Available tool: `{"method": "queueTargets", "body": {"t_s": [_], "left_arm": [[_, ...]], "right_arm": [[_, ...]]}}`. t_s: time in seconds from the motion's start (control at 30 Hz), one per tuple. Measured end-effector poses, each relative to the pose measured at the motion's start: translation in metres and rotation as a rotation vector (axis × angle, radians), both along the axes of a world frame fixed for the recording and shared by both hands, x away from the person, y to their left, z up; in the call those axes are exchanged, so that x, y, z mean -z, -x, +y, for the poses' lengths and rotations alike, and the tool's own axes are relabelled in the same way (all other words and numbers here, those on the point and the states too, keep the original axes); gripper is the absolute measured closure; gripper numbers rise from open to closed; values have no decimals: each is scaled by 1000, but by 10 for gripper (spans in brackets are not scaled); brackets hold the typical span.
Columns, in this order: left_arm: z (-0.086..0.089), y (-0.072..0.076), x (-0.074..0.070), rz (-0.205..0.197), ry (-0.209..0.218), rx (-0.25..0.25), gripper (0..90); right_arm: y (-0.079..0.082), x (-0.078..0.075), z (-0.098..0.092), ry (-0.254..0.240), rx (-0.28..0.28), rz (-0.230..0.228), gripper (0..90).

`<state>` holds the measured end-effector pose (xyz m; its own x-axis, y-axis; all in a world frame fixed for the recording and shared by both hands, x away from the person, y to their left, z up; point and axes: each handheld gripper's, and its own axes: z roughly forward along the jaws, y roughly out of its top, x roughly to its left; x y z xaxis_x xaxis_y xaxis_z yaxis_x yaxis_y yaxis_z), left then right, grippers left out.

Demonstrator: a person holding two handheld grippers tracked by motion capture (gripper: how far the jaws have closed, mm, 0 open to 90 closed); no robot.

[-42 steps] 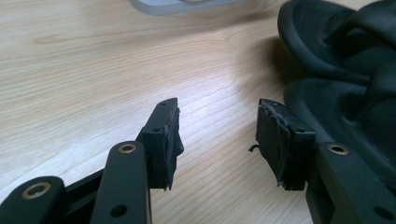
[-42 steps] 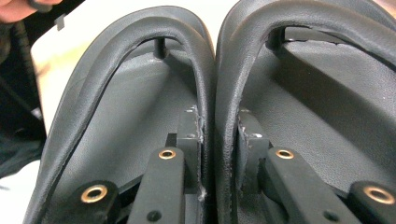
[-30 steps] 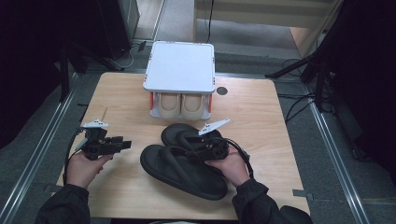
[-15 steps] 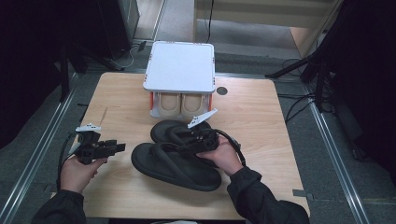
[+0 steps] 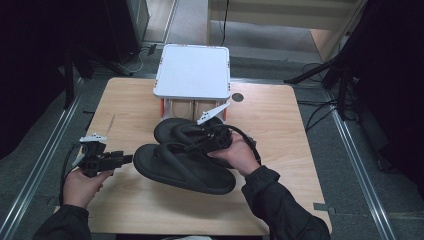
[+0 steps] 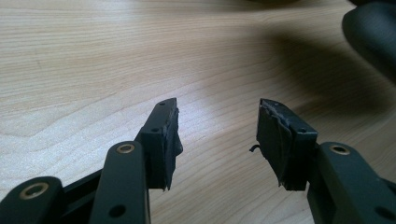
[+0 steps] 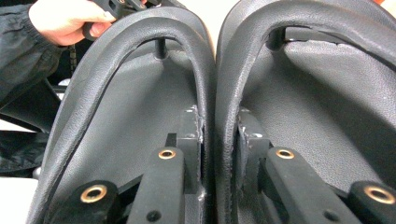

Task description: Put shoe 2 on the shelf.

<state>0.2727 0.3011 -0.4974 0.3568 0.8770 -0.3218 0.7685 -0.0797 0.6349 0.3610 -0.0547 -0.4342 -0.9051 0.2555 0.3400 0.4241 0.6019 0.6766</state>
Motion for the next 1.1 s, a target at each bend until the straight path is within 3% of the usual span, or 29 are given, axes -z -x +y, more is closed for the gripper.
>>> {"method": "queueTargets", "body": {"t_s": [0.57,0.8,1.1], "left_arm": [[-2,0,1,3,5,-2,494],[-3,-1,2,10,4,5,494],[-5,-1,2,14,7,6,494]], "right_arm": [[-16,-46,5,-14,-1,18,759],[-26,-69,11,-31,13,8,758],[-32,-100,16,-35,41,-41,758]]}}
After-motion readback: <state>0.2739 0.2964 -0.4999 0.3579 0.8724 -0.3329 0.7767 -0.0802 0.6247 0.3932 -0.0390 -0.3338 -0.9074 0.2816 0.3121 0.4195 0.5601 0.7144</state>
